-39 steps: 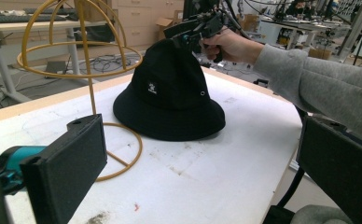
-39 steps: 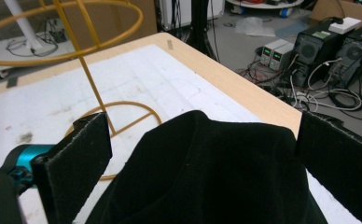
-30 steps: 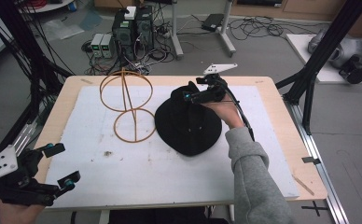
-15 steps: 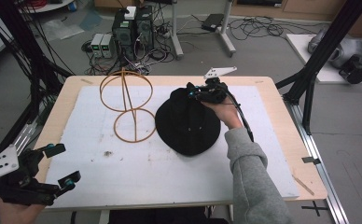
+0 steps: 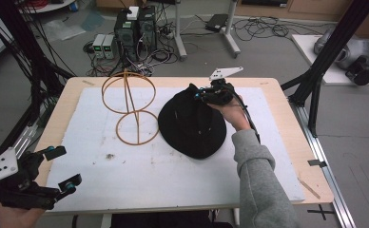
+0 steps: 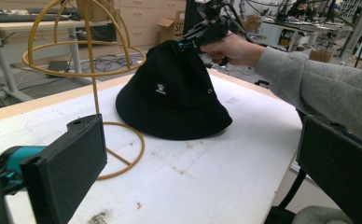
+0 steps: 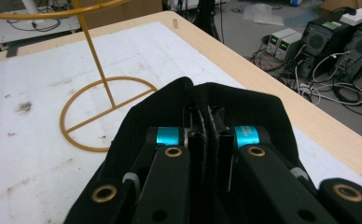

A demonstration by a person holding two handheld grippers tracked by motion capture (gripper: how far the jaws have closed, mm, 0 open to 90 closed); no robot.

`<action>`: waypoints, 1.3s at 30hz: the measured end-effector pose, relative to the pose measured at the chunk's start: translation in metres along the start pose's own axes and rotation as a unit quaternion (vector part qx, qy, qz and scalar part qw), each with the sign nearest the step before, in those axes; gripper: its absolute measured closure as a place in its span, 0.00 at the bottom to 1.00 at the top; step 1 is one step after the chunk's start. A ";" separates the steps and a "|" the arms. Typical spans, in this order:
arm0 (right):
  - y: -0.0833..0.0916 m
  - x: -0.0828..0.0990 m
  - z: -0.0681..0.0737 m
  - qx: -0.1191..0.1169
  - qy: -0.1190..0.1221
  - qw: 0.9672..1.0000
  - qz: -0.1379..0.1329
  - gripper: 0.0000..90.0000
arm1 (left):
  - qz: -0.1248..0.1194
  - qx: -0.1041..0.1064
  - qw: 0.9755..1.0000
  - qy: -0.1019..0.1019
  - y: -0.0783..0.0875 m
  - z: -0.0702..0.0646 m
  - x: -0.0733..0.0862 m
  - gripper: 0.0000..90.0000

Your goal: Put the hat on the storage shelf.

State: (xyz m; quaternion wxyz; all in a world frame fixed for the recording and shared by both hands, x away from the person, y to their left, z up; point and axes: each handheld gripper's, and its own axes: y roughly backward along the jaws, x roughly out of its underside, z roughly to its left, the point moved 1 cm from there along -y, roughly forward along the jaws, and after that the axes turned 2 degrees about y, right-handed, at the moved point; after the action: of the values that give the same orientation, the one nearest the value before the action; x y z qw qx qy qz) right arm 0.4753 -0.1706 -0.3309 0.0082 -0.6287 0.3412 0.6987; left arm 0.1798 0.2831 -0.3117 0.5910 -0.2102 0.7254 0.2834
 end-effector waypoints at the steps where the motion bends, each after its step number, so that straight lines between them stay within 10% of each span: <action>1: 0.002 -0.001 0.000 -0.002 -0.001 1.000 -0.003 0.98 | 0.000 0.000 1.000 0.000 0.000 0.000 0.000 0.02; 39: 0.127 -0.104 0.025 -0.005 0.056 0.998 -0.035 0.98 | -0.002 0.008 1.000 0.021 -0.004 0.006 0.001 0.02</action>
State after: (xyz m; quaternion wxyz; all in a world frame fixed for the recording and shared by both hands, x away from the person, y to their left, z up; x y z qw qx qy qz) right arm 0.4193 -0.2129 -0.1804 0.0104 -0.6783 0.3152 0.6637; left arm 0.1865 0.2848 -0.3142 0.5781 -0.2123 0.7394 0.2720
